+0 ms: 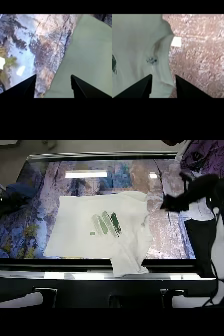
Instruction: Fold the clothes and pants, and hang the long-sleeved shirts on hangers.
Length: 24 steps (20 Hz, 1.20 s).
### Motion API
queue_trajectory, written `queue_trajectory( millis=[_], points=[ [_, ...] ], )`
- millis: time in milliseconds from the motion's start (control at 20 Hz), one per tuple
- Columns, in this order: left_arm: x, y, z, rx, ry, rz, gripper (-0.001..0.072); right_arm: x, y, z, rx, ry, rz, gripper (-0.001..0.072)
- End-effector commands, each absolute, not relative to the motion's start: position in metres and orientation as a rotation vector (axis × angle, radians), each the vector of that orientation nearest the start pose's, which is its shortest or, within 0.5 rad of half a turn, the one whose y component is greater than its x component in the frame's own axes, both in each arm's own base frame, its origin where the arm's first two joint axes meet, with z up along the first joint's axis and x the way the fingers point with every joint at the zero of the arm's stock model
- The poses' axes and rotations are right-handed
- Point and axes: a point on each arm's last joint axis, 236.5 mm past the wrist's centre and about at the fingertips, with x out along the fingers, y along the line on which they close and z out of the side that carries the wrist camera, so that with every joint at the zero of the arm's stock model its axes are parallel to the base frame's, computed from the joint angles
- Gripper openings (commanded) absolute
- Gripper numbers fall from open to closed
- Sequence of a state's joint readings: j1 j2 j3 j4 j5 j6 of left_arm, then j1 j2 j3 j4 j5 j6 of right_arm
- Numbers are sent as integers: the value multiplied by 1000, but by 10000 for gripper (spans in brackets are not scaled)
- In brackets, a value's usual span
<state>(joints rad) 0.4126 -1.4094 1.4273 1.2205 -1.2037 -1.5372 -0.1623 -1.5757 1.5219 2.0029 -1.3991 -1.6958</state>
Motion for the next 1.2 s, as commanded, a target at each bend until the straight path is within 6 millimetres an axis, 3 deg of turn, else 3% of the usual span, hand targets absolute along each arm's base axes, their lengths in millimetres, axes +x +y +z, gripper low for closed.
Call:
queue_trajectory(
  millis=[0,200,350,450,600,950,1150],
  points=[
    [368,97,36,-595,1183,171,496,329,57,-22,560,1535,332,357],
    [323,75,9,-650,1258,191,496,265,100,-63,693,1568,359,358],
    [318,72,12,-650,1248,193,496,228,129,-88,667,1642,398,368],
    [318,72,14,-651,1242,195,496,214,144,-97,613,1670,423,378],
    [318,72,14,-651,1242,195,496,207,155,-99,584,1694,433,377],
    [316,74,13,-641,1247,202,514,203,153,-105,591,1709,408,378],
    [316,74,13,-641,1247,202,514,221,154,-83,576,1627,429,378]
  ],
)
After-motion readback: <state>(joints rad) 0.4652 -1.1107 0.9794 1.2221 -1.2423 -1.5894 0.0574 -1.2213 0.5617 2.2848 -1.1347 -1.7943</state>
